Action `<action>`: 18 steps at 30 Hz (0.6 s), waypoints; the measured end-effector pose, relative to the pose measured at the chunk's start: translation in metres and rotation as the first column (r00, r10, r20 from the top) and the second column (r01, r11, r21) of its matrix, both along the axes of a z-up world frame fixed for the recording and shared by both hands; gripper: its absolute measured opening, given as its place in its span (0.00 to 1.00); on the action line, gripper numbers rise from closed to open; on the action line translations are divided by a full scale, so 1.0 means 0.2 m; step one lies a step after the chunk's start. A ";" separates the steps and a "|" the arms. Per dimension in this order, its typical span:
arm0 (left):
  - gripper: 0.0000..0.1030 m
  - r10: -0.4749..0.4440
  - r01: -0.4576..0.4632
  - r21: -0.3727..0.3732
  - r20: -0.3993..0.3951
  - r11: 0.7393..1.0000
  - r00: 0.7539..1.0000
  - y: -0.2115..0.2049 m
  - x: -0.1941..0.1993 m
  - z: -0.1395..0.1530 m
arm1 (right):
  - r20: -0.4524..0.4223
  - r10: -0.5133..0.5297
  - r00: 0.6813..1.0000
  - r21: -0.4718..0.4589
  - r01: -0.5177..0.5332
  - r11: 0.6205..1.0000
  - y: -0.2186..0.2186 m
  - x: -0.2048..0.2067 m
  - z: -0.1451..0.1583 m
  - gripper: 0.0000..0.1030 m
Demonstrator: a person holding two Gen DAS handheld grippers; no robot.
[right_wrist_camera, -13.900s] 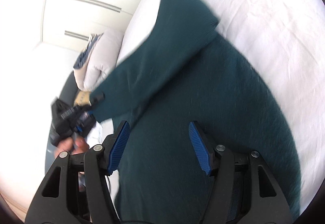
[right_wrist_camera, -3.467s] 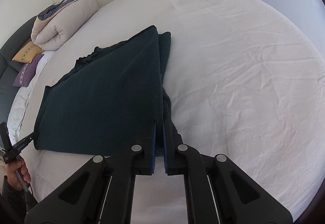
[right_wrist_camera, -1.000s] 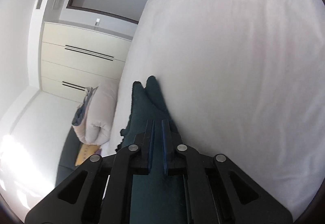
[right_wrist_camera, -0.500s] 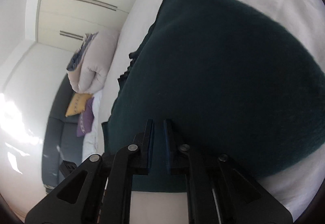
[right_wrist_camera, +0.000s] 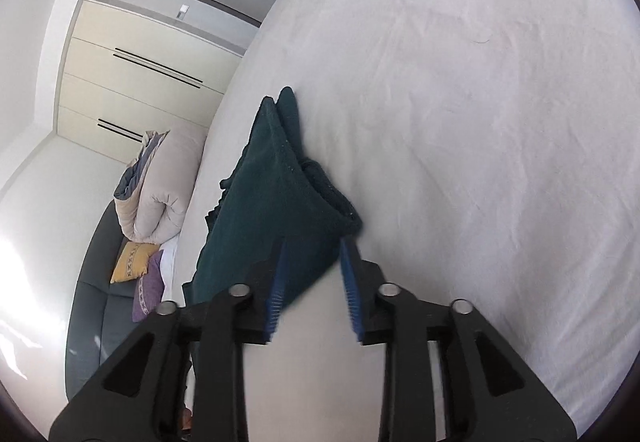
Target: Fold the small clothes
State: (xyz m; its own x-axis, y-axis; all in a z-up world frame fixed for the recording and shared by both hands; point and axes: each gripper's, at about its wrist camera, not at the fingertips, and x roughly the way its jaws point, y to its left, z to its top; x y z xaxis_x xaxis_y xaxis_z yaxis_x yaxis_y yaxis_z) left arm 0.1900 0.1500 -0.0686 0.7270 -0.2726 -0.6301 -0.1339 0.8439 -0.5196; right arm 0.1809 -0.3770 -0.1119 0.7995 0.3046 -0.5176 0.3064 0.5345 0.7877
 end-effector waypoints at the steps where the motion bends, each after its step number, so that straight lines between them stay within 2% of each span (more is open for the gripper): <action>1: 0.83 0.011 -0.012 -0.019 -0.020 1.000 1.000 0.03 0.00 -0.01 | 0.016 -0.006 1.000 0.007 0.006 1.000 -0.03 -0.07 0.03 0.66; 2: 0.83 0.009 -0.011 -0.035 -0.038 0.999 0.999 0.04 0.00 -0.02 | 0.035 -0.012 0.999 0.009 0.012 1.000 -0.10 -0.20 0.07 0.67; 5: 0.83 -0.034 0.025 -0.093 -0.101 0.995 0.994 0.04 0.01 -0.08 | 0.071 0.067 0.995 -0.040 -0.064 0.997 -0.01 -0.25 0.18 0.67; 9: 0.83 -0.087 0.077 -0.097 -0.100 0.992 0.991 -0.03 0.00 -0.08 | 0.049 0.161 0.986 -0.133 -0.153 0.979 0.11 -0.22 0.29 0.67; 11: 0.83 -0.101 0.091 -0.098 -0.099 0.991 0.990 -0.05 0.00 -0.09 | 0.031 0.125 0.992 -0.199 -0.116 0.973 0.09 -0.23 0.33 0.67; 15: 0.83 -0.101 0.092 -0.090 -0.100 0.992 0.990 -0.05 0.00 -0.10 | -0.018 -0.006 1.000 -0.294 0.000 0.956 -0.13 -0.19 0.35 0.65; 17: 0.83 -0.101 0.092 -0.080 -0.106 0.993 0.989 -0.06 0.01 -0.10 | -0.061 0.000 0.998 -0.338 -0.021 0.941 -0.20 -0.12 0.32 0.63; 18: 0.83 -0.103 0.096 -0.066 -0.114 0.993 0.988 -0.08 0.02 -0.10 | -0.098 0.031 0.995 -0.340 -0.063 0.938 -0.22 -0.07 0.30 0.54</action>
